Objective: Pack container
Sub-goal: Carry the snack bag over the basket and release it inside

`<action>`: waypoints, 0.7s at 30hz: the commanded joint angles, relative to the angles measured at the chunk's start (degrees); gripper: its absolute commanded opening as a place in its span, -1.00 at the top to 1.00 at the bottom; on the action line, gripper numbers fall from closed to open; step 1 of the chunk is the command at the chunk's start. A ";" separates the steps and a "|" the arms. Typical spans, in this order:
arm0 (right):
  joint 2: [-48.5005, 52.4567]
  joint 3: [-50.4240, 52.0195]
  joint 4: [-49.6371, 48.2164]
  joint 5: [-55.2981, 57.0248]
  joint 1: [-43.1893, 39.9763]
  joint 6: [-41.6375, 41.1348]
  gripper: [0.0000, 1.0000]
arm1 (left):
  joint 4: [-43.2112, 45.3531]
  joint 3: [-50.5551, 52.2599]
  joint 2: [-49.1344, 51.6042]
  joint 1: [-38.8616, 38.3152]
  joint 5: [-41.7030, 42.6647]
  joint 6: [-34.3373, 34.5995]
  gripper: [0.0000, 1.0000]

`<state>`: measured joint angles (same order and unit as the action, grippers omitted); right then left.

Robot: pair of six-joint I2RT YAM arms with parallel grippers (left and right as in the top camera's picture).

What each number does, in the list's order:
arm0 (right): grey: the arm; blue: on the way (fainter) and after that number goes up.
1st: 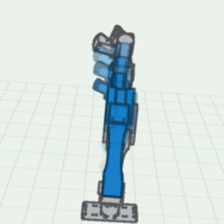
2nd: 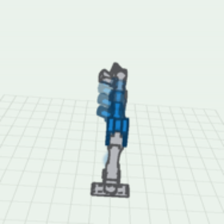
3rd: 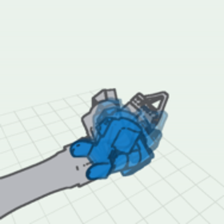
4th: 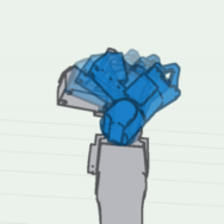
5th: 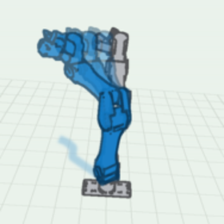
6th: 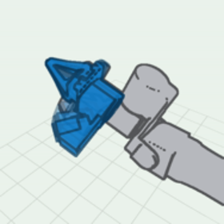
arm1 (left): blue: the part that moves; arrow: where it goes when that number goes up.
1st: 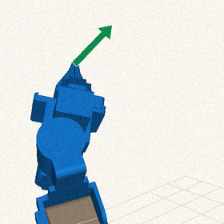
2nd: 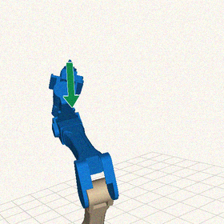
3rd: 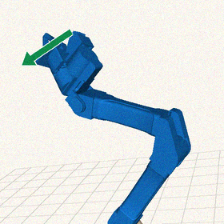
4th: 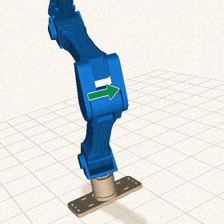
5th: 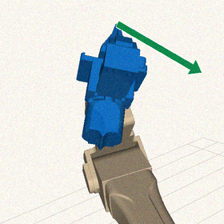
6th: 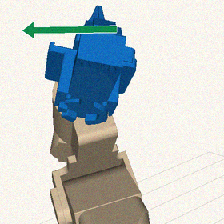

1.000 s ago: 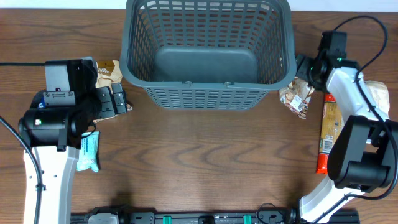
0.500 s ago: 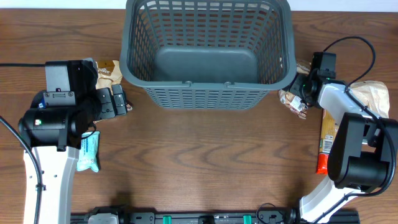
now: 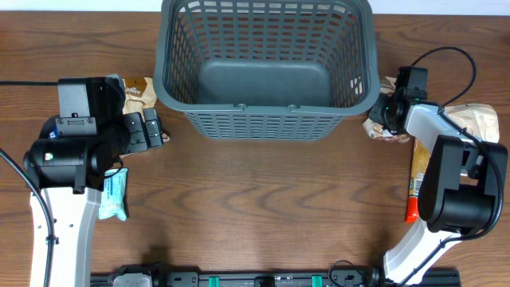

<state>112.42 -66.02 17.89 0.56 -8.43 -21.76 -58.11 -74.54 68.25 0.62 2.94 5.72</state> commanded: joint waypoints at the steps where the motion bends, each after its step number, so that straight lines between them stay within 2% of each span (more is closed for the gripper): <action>1: 4.26 1.95 1.16 -1.70 0.20 -0.50 0.97 | -0.17 -1.18 -0.04 -0.07 -0.63 -1.01 -0.97; 9: 1.64 0.90 1.64 -2.51 0.20 -0.37 0.97 | -0.15 -1.18 -0.04 -0.07 -0.63 -1.03 -0.97; 21: -14.80 -12.59 11.54 1.88 0.26 3.91 0.97 | -0.17 -1.18 -0.04 -0.07 -0.63 -1.03 -0.97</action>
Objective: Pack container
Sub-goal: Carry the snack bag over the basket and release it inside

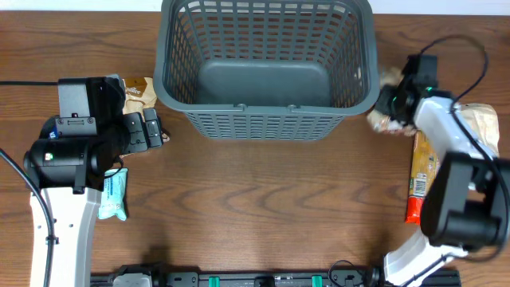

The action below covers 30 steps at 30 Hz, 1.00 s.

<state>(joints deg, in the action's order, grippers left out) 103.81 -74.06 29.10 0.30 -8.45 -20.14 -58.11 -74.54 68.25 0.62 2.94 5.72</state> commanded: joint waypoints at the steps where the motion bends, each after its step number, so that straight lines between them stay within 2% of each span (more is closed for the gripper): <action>1: -7.52 -5.62 0.79 2.29 0.28 2.75 0.97 | -0.17 -1.18 -0.04 -0.07 -0.63 -1.03 -0.97; 8: -15.04 -12.48 3.43 -0.74 2.51 13.16 0.97 | -0.17 -1.18 -0.04 -0.07 -0.63 -1.03 -0.97; 10: -16.44 -15.39 3.43 -5.75 4.46 20.61 0.98 | -0.17 -1.18 -0.04 -0.07 -0.63 -1.03 -0.97; 15: -16.90 -22.97 6.80 -25.44 12.11 46.80 0.99 | -0.17 -1.18 -0.04 -0.07 -0.63 -1.03 -0.97; 16: -16.90 -23.85 6.91 -26.29 13.70 49.53 0.98 | -0.17 -1.18 -0.04 -0.07 -0.63 -1.03 -0.97; 23: -14.64 -26.36 2.99 -26.23 22.56 59.17 0.98 | -0.17 -1.18 -0.04 -0.07 -0.63 -1.03 -0.97; 30: -5.57 -26.36 5.53 -25.99 26.53 65.31 0.98 | -0.17 -1.18 -0.04 -0.07 -0.63 -1.03 -0.97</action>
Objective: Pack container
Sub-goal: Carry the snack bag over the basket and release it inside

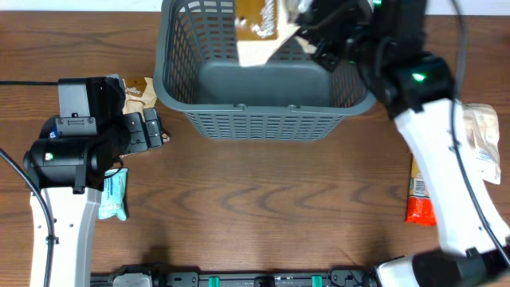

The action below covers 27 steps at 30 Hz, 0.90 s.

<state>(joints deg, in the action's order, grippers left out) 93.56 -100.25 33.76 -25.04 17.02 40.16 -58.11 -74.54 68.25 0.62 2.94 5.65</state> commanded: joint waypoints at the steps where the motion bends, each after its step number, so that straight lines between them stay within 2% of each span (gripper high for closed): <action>1: 6.62 -0.17 1.11 -0.35 1.33 4.96 0.98 | -0.17 -1.18 -0.04 -0.07 -0.63 -0.96 -0.96; 8: 17.53 -0.17 4.72 3.30 2.89 4.94 0.98 | -0.17 -1.18 -0.04 -0.07 -0.63 -0.96 -0.97; 15: 21.57 -0.17 5.90 6.84 4.09 4.09 0.95 | -0.20 -1.18 -0.04 -0.07 -0.63 -0.96 -0.97; 16: 21.57 -0.17 5.95 6.84 4.07 2.62 0.81 | -0.20 -1.18 -0.04 -0.07 -0.63 -0.96 -0.97; 18: 21.24 -0.17 6.03 6.84 4.02 -0.96 0.20 | -0.22 -1.18 -0.04 -0.07 -0.63 -0.96 -0.97; 19: 20.90 -0.17 6.05 6.82 4.02 -4.26 -0.98 | -0.28 -1.18 -0.04 -0.07 -0.63 -0.96 -0.97; 22: 19.78 -0.17 6.03 6.82 4.02 -7.56 -0.98 | -0.59 -1.18 -0.04 -0.07 -0.63 -0.96 -0.97; 27: 15.96 -0.83 5.29 6.80 2.86 -7.63 -0.99 | -1.44 -1.18 -0.04 -0.07 -0.63 -0.94 -0.97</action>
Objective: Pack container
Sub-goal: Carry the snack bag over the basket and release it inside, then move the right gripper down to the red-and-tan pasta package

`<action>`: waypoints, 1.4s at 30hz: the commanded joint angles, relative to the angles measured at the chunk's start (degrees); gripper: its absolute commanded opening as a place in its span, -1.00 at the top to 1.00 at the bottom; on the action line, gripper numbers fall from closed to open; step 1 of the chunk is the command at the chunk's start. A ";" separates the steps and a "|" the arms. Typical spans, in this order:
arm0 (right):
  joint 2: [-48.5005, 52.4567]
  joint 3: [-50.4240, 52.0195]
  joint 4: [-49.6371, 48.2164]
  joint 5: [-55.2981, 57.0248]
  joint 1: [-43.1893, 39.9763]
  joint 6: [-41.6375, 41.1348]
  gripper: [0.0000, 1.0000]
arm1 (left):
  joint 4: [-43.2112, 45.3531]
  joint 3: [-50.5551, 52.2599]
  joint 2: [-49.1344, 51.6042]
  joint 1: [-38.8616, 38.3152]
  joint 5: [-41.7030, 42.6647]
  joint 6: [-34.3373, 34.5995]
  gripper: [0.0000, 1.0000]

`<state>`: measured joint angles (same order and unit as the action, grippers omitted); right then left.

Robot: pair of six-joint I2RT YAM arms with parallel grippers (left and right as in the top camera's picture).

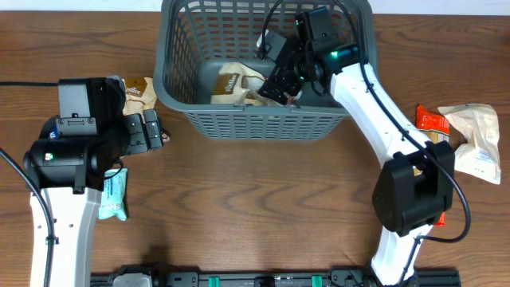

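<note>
The grey slatted basket [267, 119] stands at the back middle of the table. A brown and cream snack bag [232, 83] lies on its floor. My right gripper [277, 84] reaches down into the basket and is at the bag's right end, seemingly still shut on it. My left gripper [153, 128] rests low at the left, just outside the basket's left front corner, with nothing between its fingers. Their gap is too dark to judge.
A small brown snack bag [140, 89] lies behind the left gripper. A teal packet [114, 194] lies beside the left arm. At the right lie an orange-red packet [430, 120], partly under the right arm, and a cream bag [474, 137].
My right gripper was holding the brown and cream bag high over the basket's back. It is now down inside, and the bag lies on the basket floor. The left arm is unchanged.
My right gripper was first at a crumpled brown bag on the table, right of the basket. It stayed on the bag there, then held it high over the basket, and now it is inside with the bag on the floor. The left arm never moved.
</note>
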<state>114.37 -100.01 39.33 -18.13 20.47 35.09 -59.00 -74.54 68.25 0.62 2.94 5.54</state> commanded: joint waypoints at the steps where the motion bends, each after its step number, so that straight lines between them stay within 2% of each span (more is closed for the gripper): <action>1: -6.03 -1.55 -0.28 -0.02 -0.96 -3.30 -0.98 | -0.61 -1.18 -0.04 -0.07 -0.63 -0.85 -0.97; 4: -10.75 -4.07 -0.04 1.66 -2.73 -6.97 -0.99 | -0.52 -1.18 -0.04 -0.07 -0.63 -1.55 -0.97; 8: -17.88 -9.49 1.49 8.81 -6.19 -16.48 -0.98 | -0.52 -1.18 -0.04 -0.07 -0.63 -2.43 -0.97; 13: -25.55 -14.43 8.00 11.98 -13.38 -25.35 -0.98 | -0.52 -1.18 -0.04 -0.07 -0.63 -2.73 -0.97; 20: -32.98 -14.62 30.51 30.56 -25.35 -39.15 -0.98 | -0.50 -1.18 -0.04 -0.07 -0.63 -2.99 -0.97; 27: -36.98 -14.47 50.36 34.45 -28.68 -46.80 -0.98 | -0.17 -1.18 -0.04 -0.07 -0.61 -2.95 -0.97; 30: -38.27 -13.20 55.21 34.12 -28.61 -49.29 -0.99 | 0.35 -1.18 -0.04 -0.07 -0.61 -2.93 -0.97; 33: -41.29 -8.28 55.34 34.25 -28.26 -49.88 -0.98 | 0.90 -1.18 -0.04 -0.07 -0.61 -2.93 -0.97; 37: -46.01 4.13 46.93 37.09 -28.87 -49.37 -0.98 | 1.38 -1.18 -0.04 -0.07 -0.61 -2.93 -0.97; 42: -47.47 23.56 30.62 31.74 -32.13 -38.91 -0.98 | 1.46 -1.18 -0.04 -0.07 -0.61 -2.95 -0.97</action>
<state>65.73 -85.08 74.06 16.05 -9.54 -10.04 -57.47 -74.72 68.25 0.62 2.94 3.09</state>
